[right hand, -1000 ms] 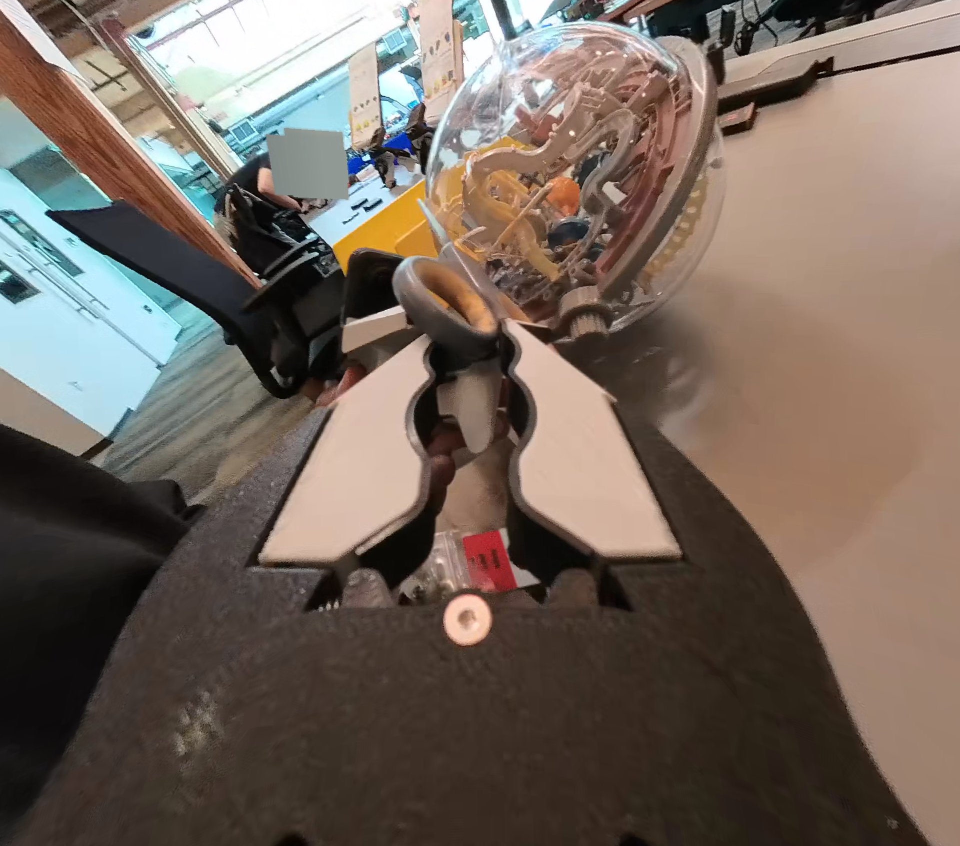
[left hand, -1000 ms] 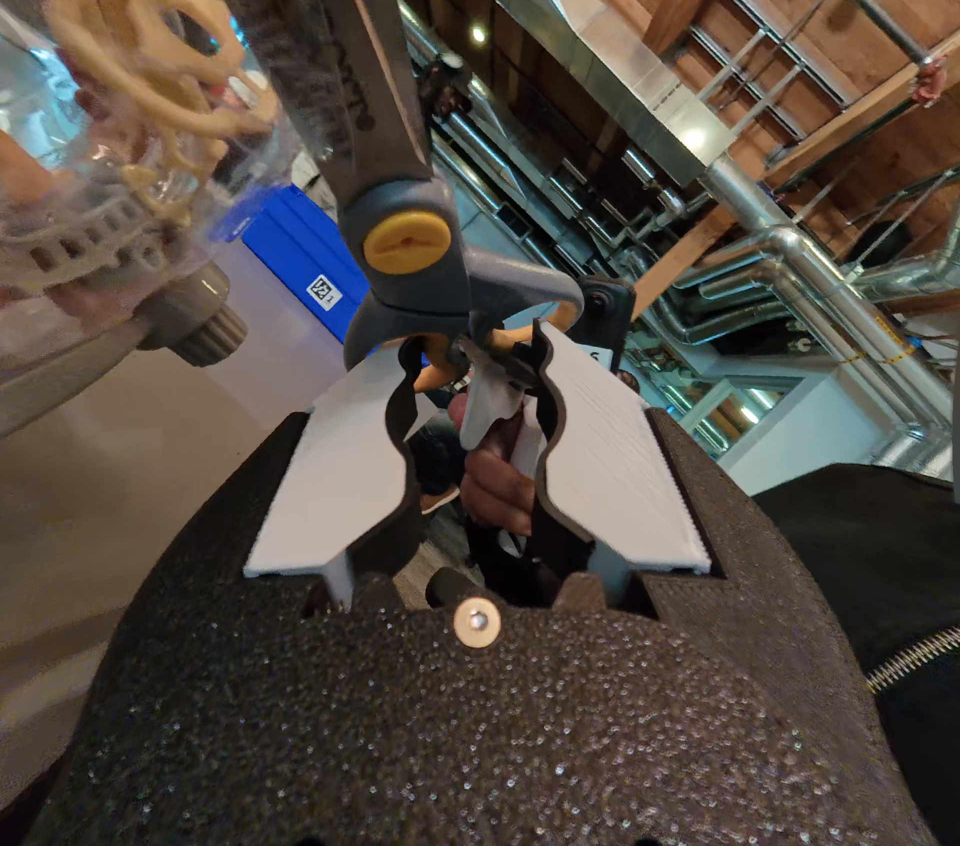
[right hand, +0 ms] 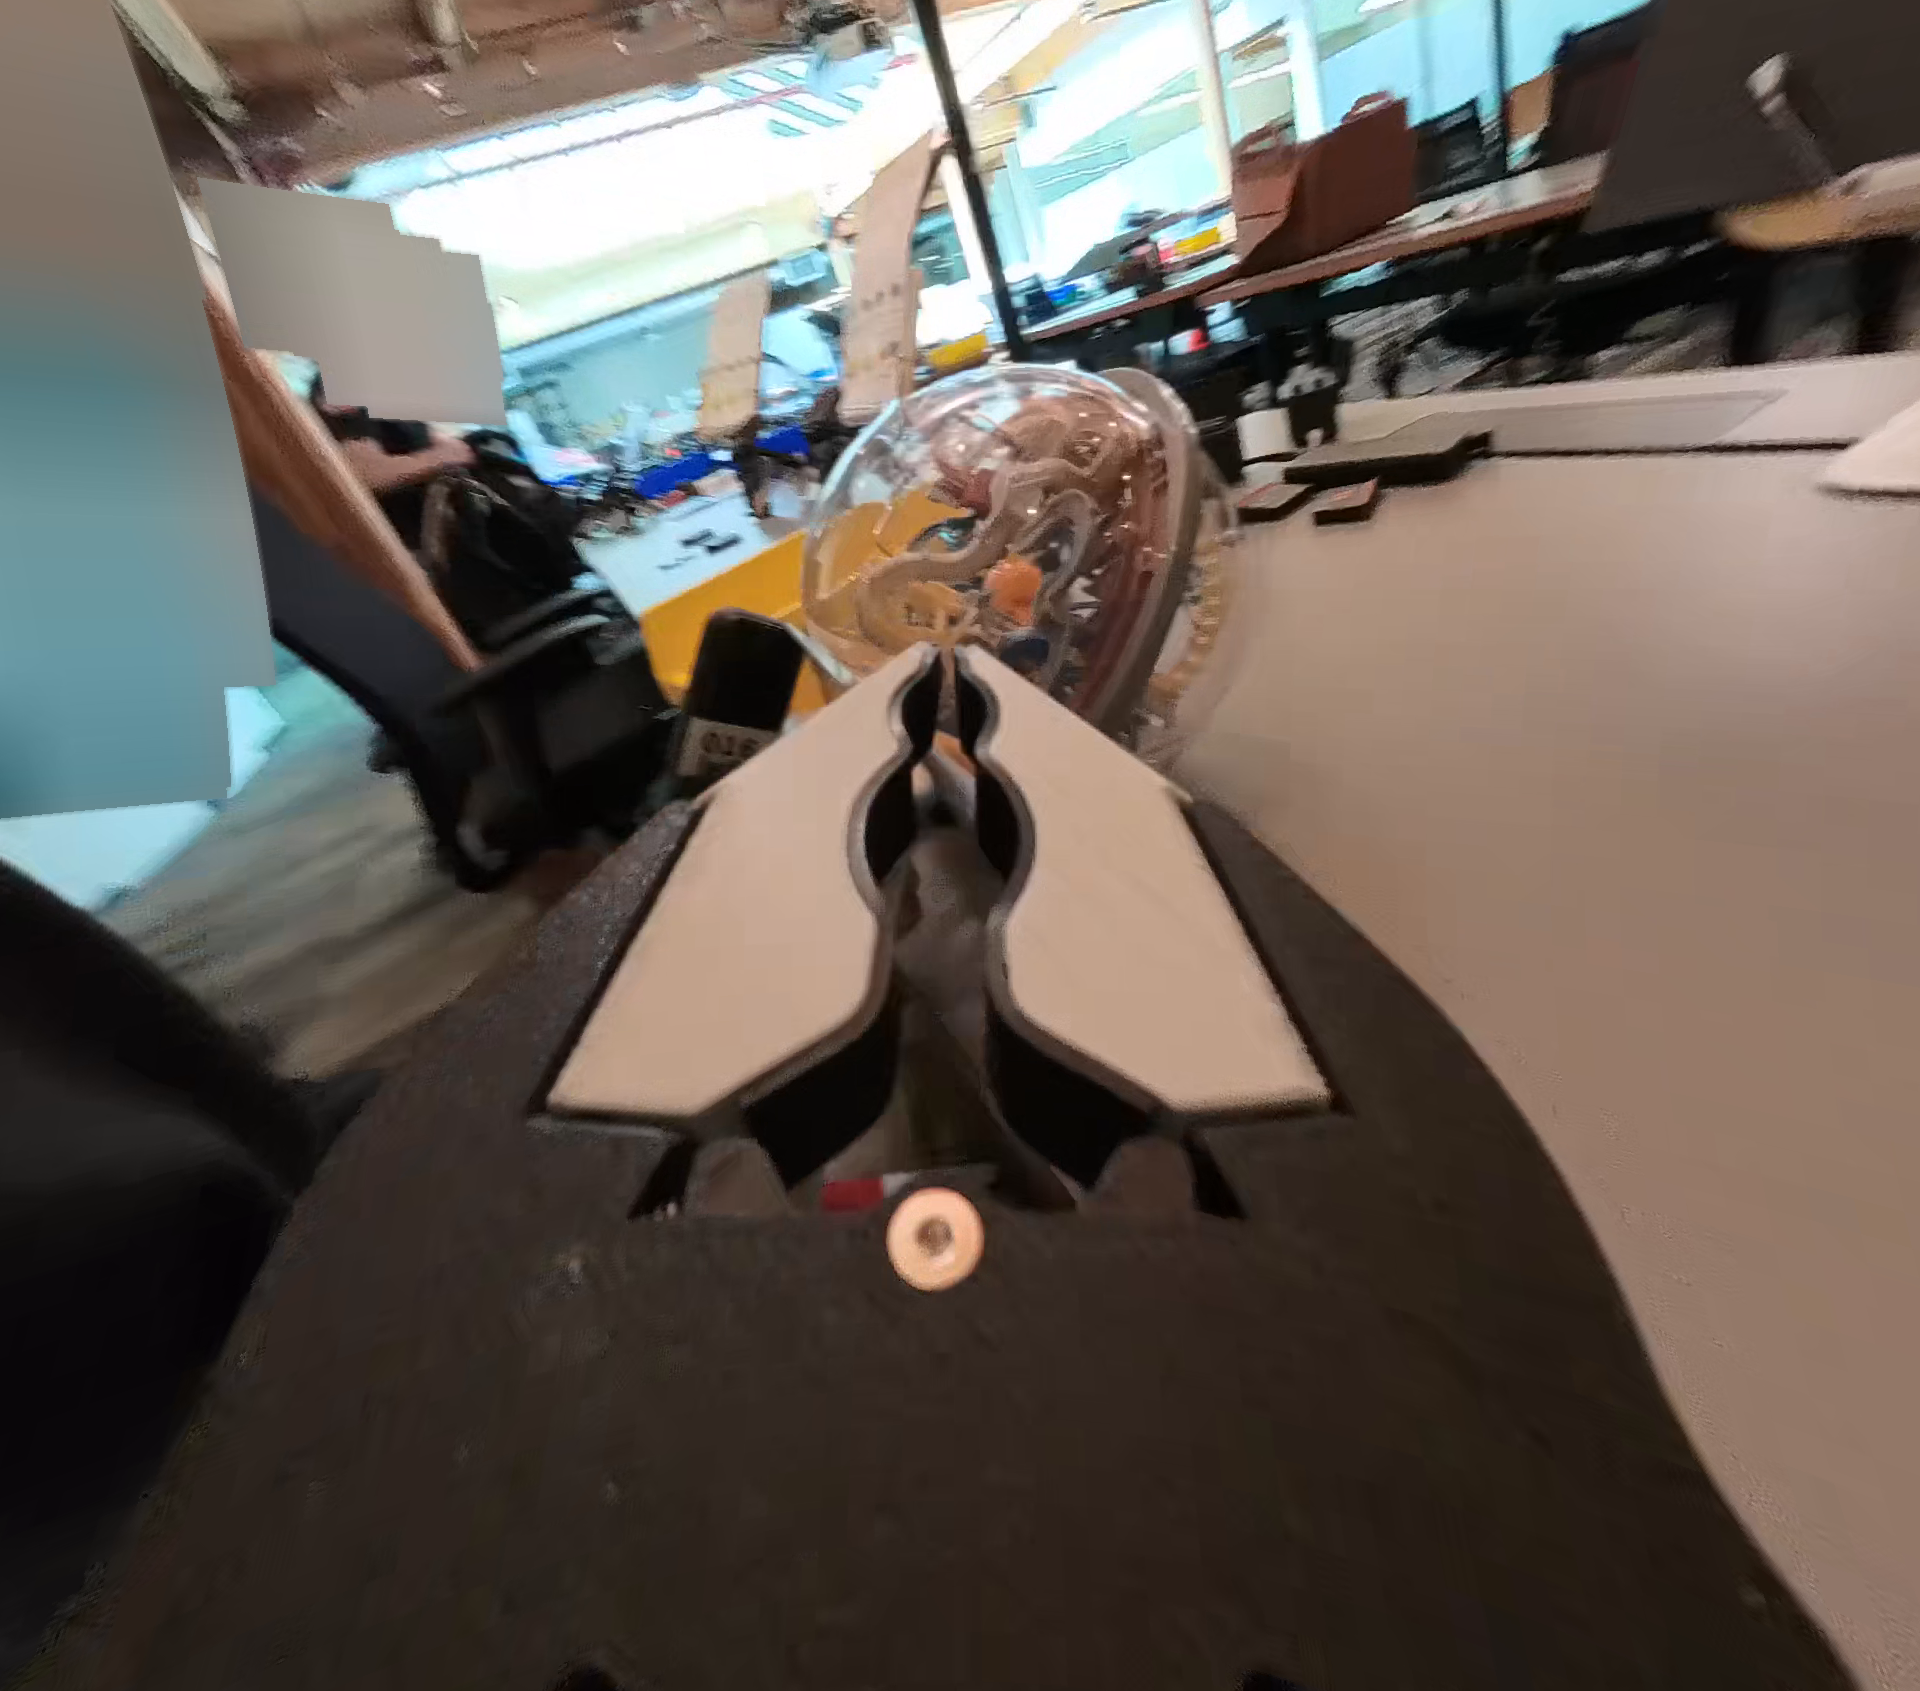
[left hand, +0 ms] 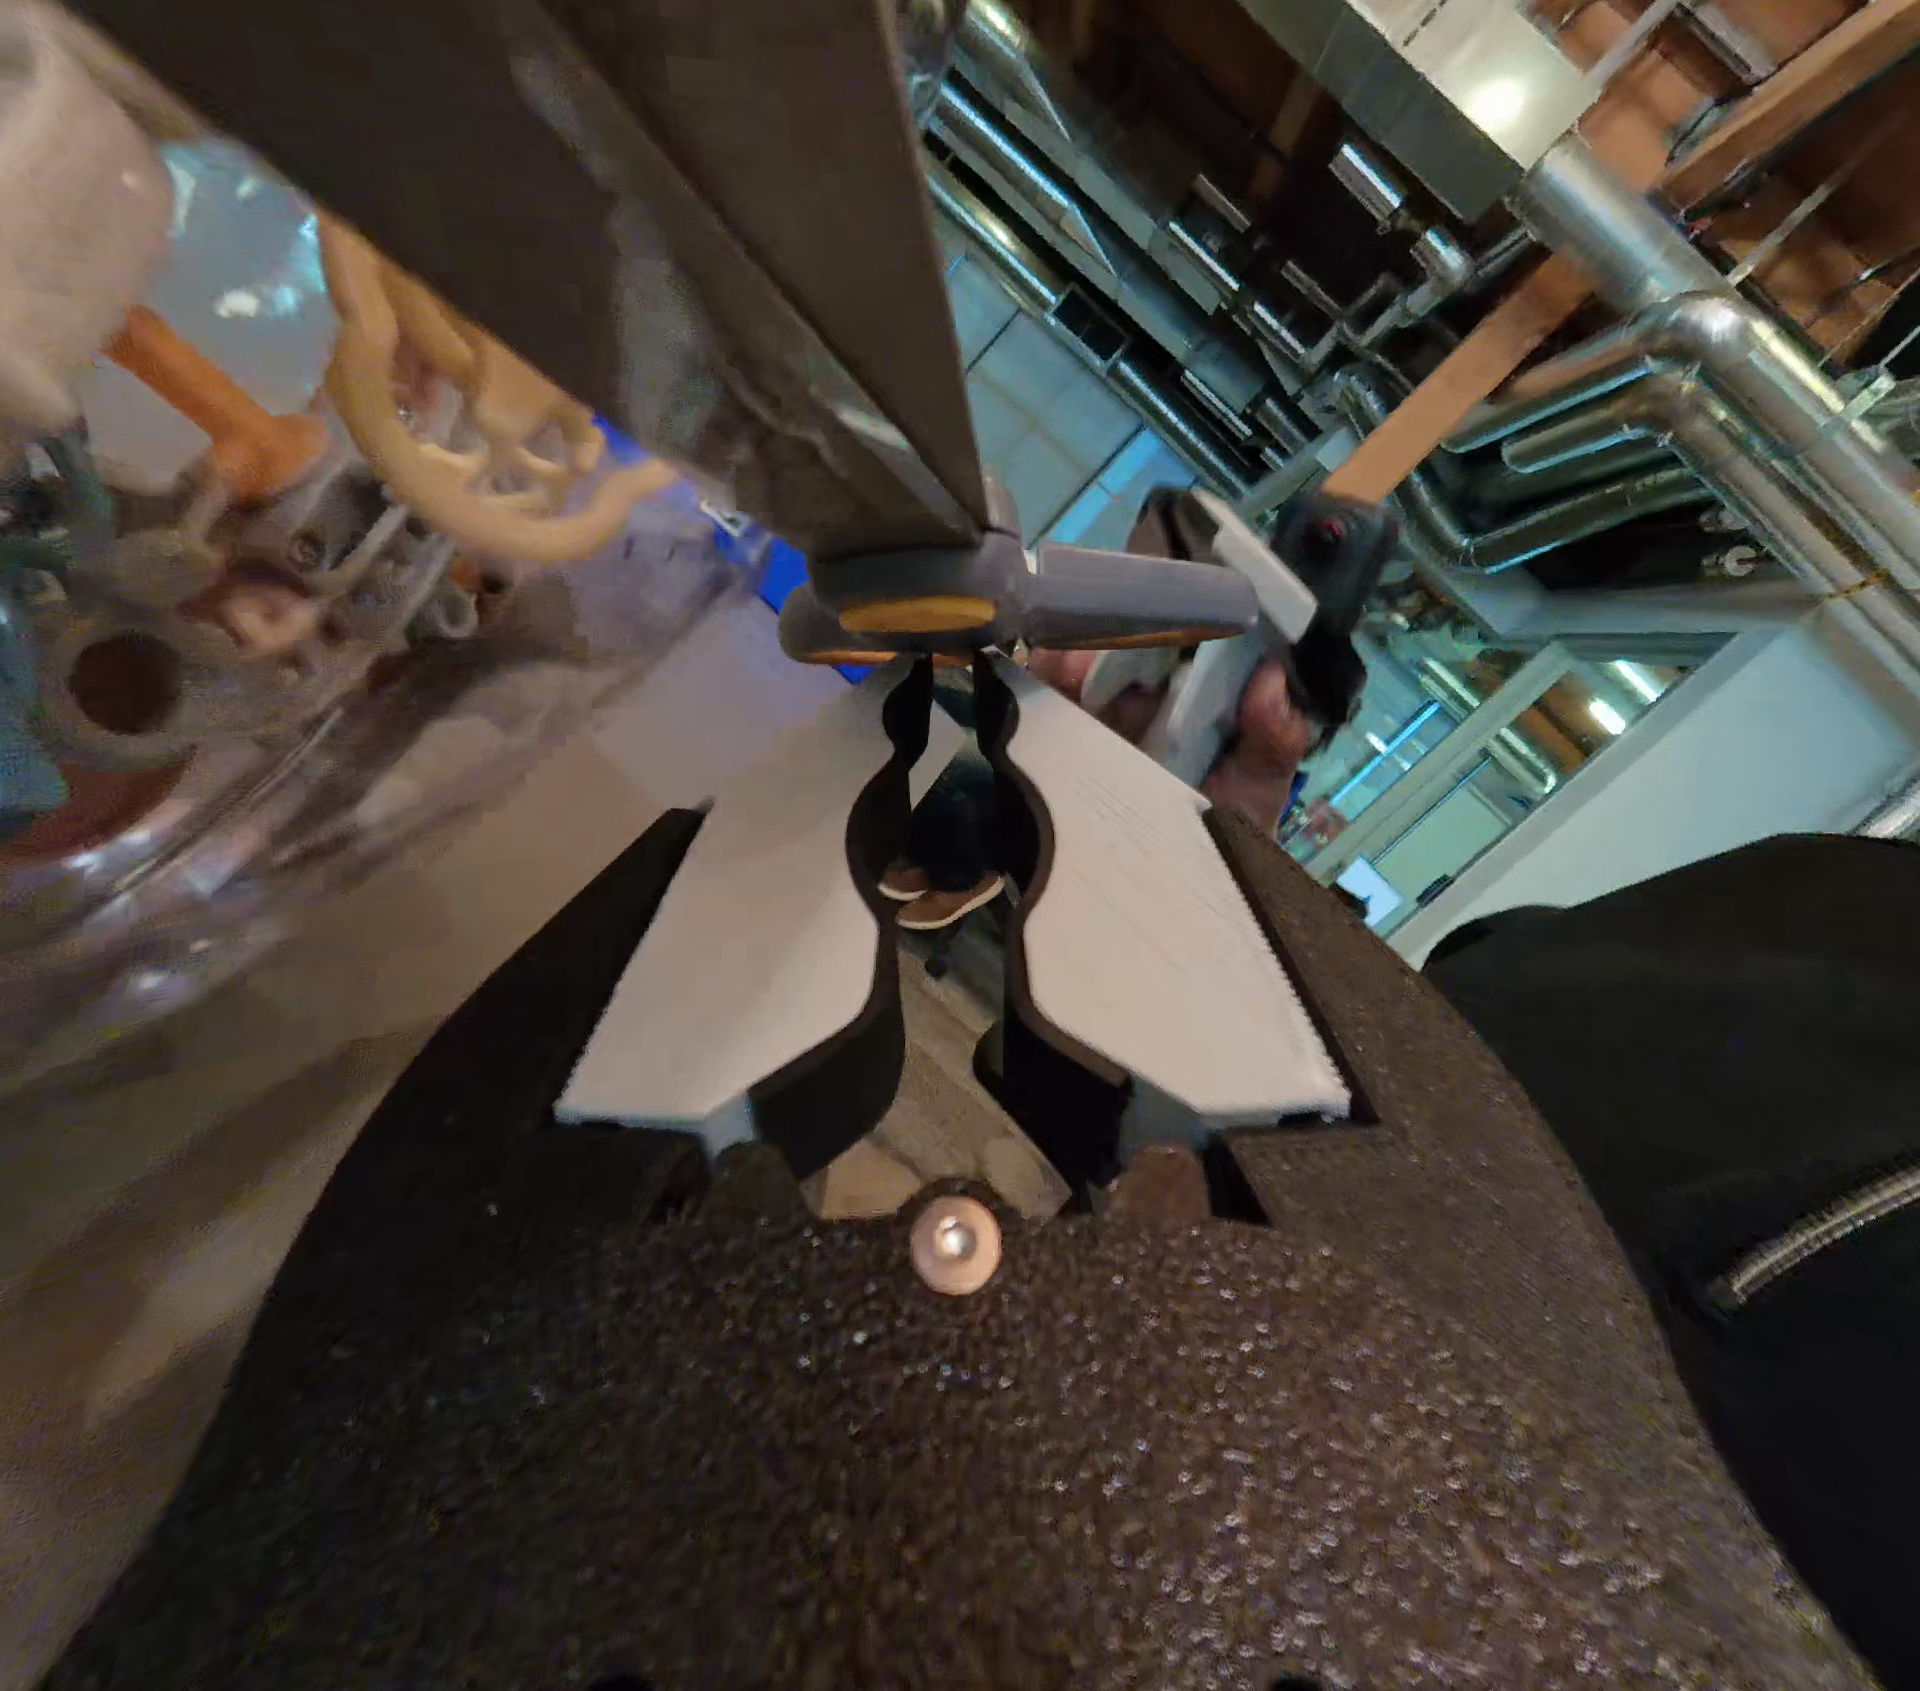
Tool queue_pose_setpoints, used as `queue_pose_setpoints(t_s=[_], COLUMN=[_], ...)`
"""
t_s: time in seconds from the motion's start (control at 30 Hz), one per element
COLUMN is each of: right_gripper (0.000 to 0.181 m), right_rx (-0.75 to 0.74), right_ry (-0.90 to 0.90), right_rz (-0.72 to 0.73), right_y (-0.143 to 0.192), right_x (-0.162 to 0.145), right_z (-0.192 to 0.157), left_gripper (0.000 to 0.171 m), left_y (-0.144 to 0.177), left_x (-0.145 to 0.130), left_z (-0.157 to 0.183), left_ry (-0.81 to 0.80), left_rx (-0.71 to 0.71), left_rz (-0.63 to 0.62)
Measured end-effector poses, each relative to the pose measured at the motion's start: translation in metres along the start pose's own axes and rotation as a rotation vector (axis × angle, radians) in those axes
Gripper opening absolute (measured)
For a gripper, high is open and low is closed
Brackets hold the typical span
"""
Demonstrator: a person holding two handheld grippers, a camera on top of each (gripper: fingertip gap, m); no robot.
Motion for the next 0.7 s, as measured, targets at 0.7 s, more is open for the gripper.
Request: queue_pose_setpoints(t_s=[0.7], right_gripper=[0.034], right_rx=[0.08], right_ry=[-0.011], right_rz=[-0.683], right_y=[-0.049], right_x=[-0.071], right_z=[0.041], left_gripper=[0.0], left_y=[0.02], left_x=[0.011], left_z=[-0.025], left_ry=[0.003], left_rx=[0.183], left_rz=[-0.075])
Point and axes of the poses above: each gripper's, where its closed fingertips meet, y back along the fingers, x out of its top, z = x × y across the jaws, the point moved 8 cm from there along y, back along the fingers
